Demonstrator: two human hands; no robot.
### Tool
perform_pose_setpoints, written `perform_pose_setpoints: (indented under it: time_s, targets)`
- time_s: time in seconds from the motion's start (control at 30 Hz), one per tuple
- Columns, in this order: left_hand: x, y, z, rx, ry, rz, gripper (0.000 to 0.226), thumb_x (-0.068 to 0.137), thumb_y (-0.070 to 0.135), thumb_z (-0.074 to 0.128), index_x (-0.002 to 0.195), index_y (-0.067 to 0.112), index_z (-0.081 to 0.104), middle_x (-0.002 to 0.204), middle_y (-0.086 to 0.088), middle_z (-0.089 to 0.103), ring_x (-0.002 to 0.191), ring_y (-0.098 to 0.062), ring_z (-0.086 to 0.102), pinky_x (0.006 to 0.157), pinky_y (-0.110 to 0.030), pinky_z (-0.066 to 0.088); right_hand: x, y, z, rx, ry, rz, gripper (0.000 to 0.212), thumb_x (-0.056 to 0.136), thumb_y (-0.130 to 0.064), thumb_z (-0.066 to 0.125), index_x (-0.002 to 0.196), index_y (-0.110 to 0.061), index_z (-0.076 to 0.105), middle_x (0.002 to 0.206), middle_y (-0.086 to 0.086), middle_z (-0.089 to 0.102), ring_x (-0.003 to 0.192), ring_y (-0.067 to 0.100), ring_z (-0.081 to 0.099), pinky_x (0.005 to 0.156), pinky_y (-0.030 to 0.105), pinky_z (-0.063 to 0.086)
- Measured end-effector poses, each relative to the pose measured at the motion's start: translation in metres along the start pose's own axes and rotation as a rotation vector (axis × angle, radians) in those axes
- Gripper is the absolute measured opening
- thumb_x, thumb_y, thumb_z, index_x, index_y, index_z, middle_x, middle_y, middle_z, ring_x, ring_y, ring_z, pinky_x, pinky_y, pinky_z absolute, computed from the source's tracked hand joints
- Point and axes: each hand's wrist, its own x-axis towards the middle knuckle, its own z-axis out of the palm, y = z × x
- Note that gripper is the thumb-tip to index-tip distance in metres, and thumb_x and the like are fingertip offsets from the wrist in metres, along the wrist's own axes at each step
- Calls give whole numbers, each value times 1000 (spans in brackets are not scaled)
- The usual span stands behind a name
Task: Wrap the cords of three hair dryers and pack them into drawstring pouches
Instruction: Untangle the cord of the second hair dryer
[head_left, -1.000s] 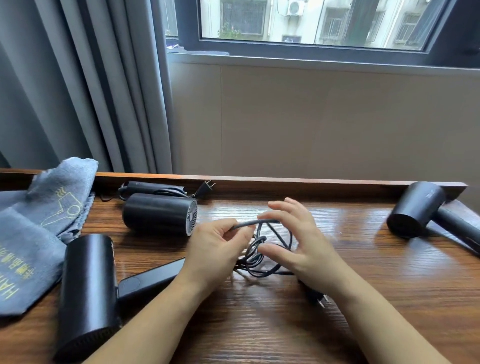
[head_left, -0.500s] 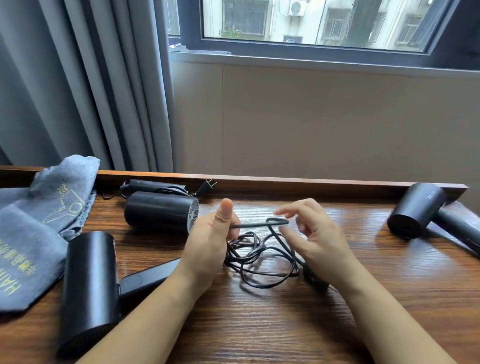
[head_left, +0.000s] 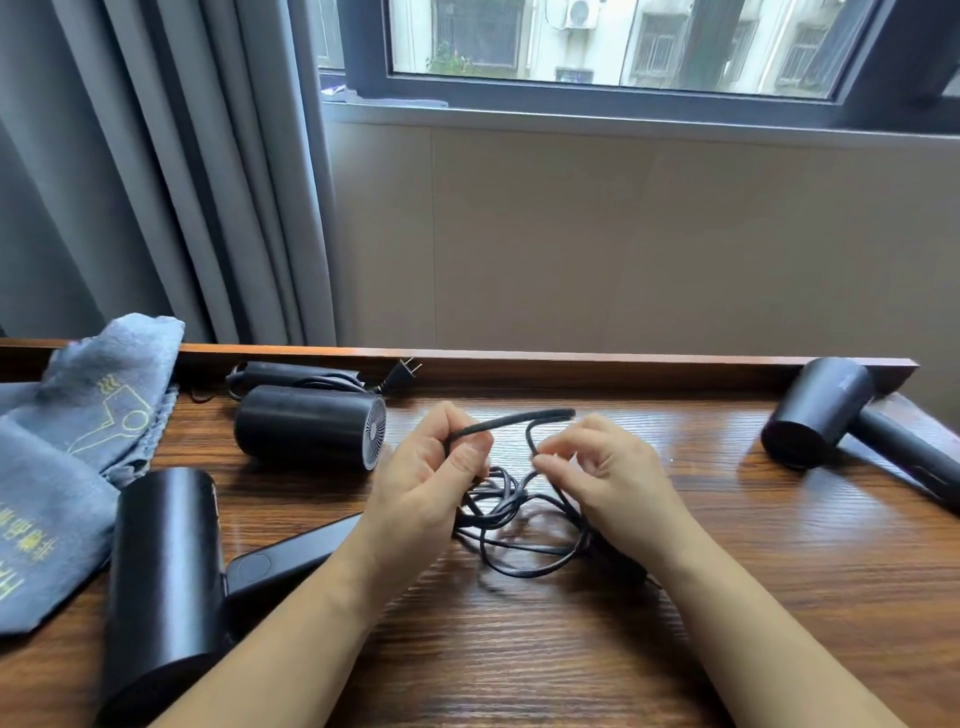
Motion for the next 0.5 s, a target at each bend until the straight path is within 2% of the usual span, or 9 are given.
perform_pose_setpoints:
  time_s: [0.07, 0.1, 0.13, 0.2, 0.27, 0.4, 0.5]
  targets:
    - [0, -3, 0, 80, 0, 12, 33, 93, 41, 55, 104, 10, 56, 94, -14, 53, 89, -30, 52, 85, -40, 45, 1, 0, -3, 216, 78, 49, 15, 96, -21, 64, 82, -26, 64, 66, -18, 59, 59, 3, 49, 61, 20, 39]
    - [0, -5, 0, 121, -15, 7, 32, 92, 40, 58, 115, 18, 56, 101, -5, 55, 95, -18, 56, 89, -31, 46, 2, -1, -6, 329, 116, 61, 16, 100, -22, 58, 84, -24, 60, 65, -11, 60, 56, 8, 47, 57, 26, 40]
    - [0, -7, 1, 180, -30, 11, 39, 91, 40, 61, 126, 27, 51, 108, 3, 55, 105, -9, 56, 94, -23, 45, 1, -3, -8, 433, 165, 73, 17, 103, -24, 53, 86, -23, 56, 67, -2, 62, 54, 14, 48, 52, 29, 39]
    - [0, -11, 2, 333, -30, 46, 60, 88, 39, 66, 140, 38, 38, 122, 11, 49, 121, -10, 50, 100, -14, 38, 0, -7, -12, 599, 268, 100, 17, 106, -24, 44, 92, -18, 49, 73, 13, 64, 48, 23, 48, 42, 27, 36]
    - [-2, -13, 4, 428, -21, 72, 71, 86, 37, 70, 145, 39, 30, 128, 14, 45, 125, -7, 45, 100, -8, 33, -2, -12, -15, 696, 353, 98, 17, 108, -22, 39, 93, -16, 45, 74, 15, 64, 44, 25, 49, 38, 26, 35]
    - [-2, -19, 4, 578, -106, -60, 81, 85, 40, 74, 146, 46, 20, 135, 15, 40, 126, 5, 37, 105, -12, 29, -3, -19, -19, 919, 447, 40, 17, 107, -22, 38, 94, -22, 48, 76, 11, 63, 49, 27, 57, 50, 31, 51]
    - [-1, -21, 4, 648, -184, -192, 85, 85, 41, 73, 149, 45, 16, 129, 19, 44, 109, 8, 46, 93, -1, 29, 0, -19, -21, 1120, 498, 98, 20, 108, -24, 34, 94, -24, 48, 79, 9, 65, 57, 26, 64, 60, 35, 58]
